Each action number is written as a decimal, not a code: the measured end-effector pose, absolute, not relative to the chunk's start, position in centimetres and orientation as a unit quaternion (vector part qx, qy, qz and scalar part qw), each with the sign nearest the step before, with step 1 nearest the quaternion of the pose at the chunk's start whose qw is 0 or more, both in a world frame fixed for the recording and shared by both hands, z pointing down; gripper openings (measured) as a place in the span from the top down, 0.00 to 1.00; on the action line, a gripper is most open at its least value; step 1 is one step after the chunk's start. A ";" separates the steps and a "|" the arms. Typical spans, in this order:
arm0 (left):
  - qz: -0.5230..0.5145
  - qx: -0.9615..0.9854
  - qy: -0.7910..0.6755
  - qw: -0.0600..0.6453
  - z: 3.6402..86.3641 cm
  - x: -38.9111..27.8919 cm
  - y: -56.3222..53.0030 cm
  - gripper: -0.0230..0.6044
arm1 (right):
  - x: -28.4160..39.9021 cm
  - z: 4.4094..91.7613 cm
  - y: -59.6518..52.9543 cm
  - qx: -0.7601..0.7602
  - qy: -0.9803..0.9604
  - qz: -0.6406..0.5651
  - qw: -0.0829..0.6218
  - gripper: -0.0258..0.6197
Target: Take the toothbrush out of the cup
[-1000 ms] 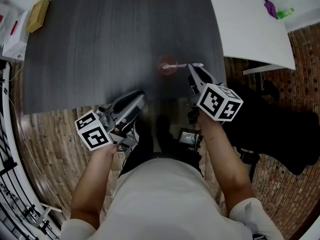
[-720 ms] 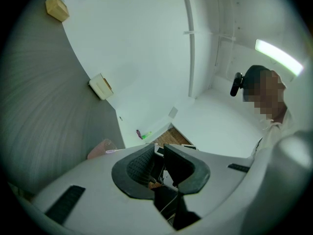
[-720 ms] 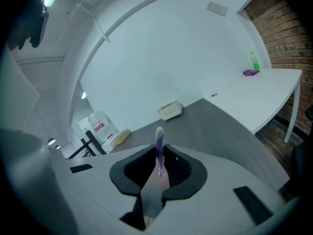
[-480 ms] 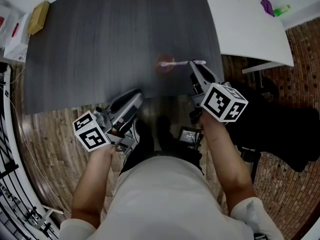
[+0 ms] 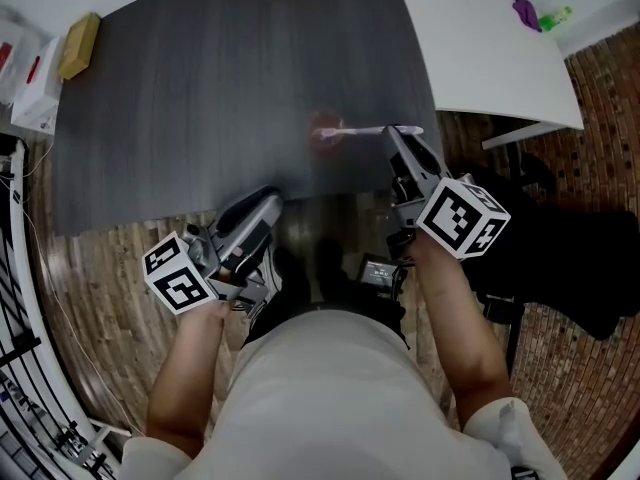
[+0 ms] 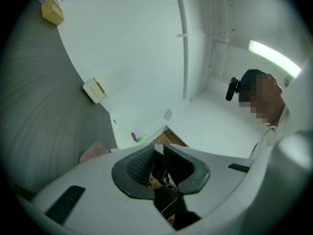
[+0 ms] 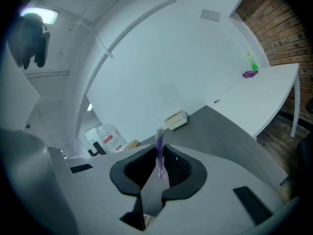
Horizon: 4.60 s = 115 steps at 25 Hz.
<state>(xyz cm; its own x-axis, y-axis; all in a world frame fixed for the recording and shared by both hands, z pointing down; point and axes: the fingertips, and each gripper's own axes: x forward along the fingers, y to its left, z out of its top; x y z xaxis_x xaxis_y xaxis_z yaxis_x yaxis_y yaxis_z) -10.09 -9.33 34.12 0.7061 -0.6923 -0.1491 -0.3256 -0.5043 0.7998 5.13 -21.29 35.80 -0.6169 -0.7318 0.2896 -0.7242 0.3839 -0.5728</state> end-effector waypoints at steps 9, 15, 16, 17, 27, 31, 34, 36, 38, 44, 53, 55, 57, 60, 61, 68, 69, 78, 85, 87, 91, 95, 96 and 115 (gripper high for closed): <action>-0.237 0.842 -0.298 0.382 32.5 -10.4 -8.3 0.88 | 5.7 34.2 -20.0 -0.435 0.835 -0.337 0.017 0.87; -0.239 0.843 -0.297 0.380 31.9 -10.6 -8.0 0.88 | 6.0 33.5 -19.5 -0.433 0.836 -0.337 0.020 0.87; -0.240 0.843 -0.297 0.379 31.7 -10.7 -7.9 0.88 | 5.9 33.4 -19.3 -0.433 0.836 -0.337 0.021 0.87; -0.240 0.843 -0.296 0.379 31.5 -10.8 -7.8 0.88 | 5.9 33.2 -19.2 -0.433 0.836 -0.336 0.021 0.87; -0.247 0.844 -0.293 0.375 30.9 -11.2 -7.8 0.88 | 5.7 32.2 -18.9 -0.419 0.846 -0.329 0.036 0.87; -0.249 0.845 -0.292 0.374 30.7 -11.2 -7.7 0.88 | 6.1 32.4 -18.5 -0.425 0.840 -0.336 0.034 0.87; -0.249 0.846 -0.291 0.370 30.2 -11.0 -7.4 0.88 | 6.4 32.2 -18.1 -0.425 0.839 -0.339 0.035 0.87; -0.250 0.848 -0.291 0.367 29.8 -10.9 -7.2 0.88 | 6.5 32.1 -17.8 -0.425 0.838 -0.341 0.036 0.87; -0.250 0.848 -0.291 0.365 29.6 -10.8 -7.1 0.88 | 6.6 32.0 -17.6 -0.423 0.839 -0.341 0.037 0.87; -0.252 0.850 -0.293 0.358 29.0 -10.8 -6.7 0.88 | 6.7 31.3 -17.1 -0.416 0.843 -0.338 0.044 0.87; -0.254 0.854 -0.296 0.345 27.9 -10.2 -5.2 0.88 | 7.5 29.9 -15.5 -0.403 0.847 -0.341 0.062 0.87; -0.255 0.854 -0.296 0.345 27.7 -10.1 -5.1 0.88 | 7.7 29.7 -15.3 -0.401 0.848 -0.342 0.064 0.87; -0.256 0.853 -0.297 0.345 27.6 -10.1 -5.2 0.88 | 7.7 29.5 -15.3 -0.399 0.850 -0.339 0.064 0.87; -0.256 0.854 -0.296 0.343 27.4 -10.1 -5.2 0.88 | 8.0 29.4 -15.2 -0.400 0.849 -0.340 0.066 0.87; -0.256 0.854 -0.296 0.342 27.3 -10.1 -5.2 0.88 | 8.1 29.4 -15.2 -0.400 0.849 -0.340 0.066 0.87; -0.257 0.856 -0.294 0.339 26.8 -10.0 -5.1 0.88 | 8.5 29.4 -15.0 -0.401 0.844 -0.348 0.072 0.87; -0.257 0.856 -0.294 0.339 26.8 -10.0 -5.1 0.88 | 8.5 29.3 -14.9 -0.400 0.845 -0.348 0.072 0.87; -0.256 0.855 -0.292 0.342 26.7 -9.9 -5.1 0.88 | 8.7 29.0 -15.3 -0.389 0.843 -0.361 0.086 0.87; -0.256 0.854 -0.292 0.346 26.8 -9.9 -5.1 0.88 | 8.8 28.9 -15.3 -0.387 0.844 -0.361 0.088 0.87; -0.255 0.854 -0.292 0.346 26.9 -9.9 -5.1 0.88 | 8.9 28.7 -15.3 -0.385 0.845 -0.361 0.090 0.87; -0.255 0.854 -0.292 0.347 27.0 -10.0 -5.1 0.88 | 9.0 28.4 -15.2 -0.383 0.846 -0.359 0.096 0.87; -0.254 0.855 -0.289 0.347 26.9 -9.9 -5.1 0.88 | 9.1 28.1 -15.1 -0.382 0.846 -0.358 0.099 0.87; -0.254 0.855 -0.289 0.347 26.9 -9.9 -5.1 0.88 | 9.1 28.0 -15.1 -0.381 0.846 -0.358 0.100 0.87; -0.252 0.856 -0.288 0.347 27.0 -10.0 -5.0 0.88 | 8.8 27.3 -14.9 -0.373 0.851 -0.353 0.110 0.87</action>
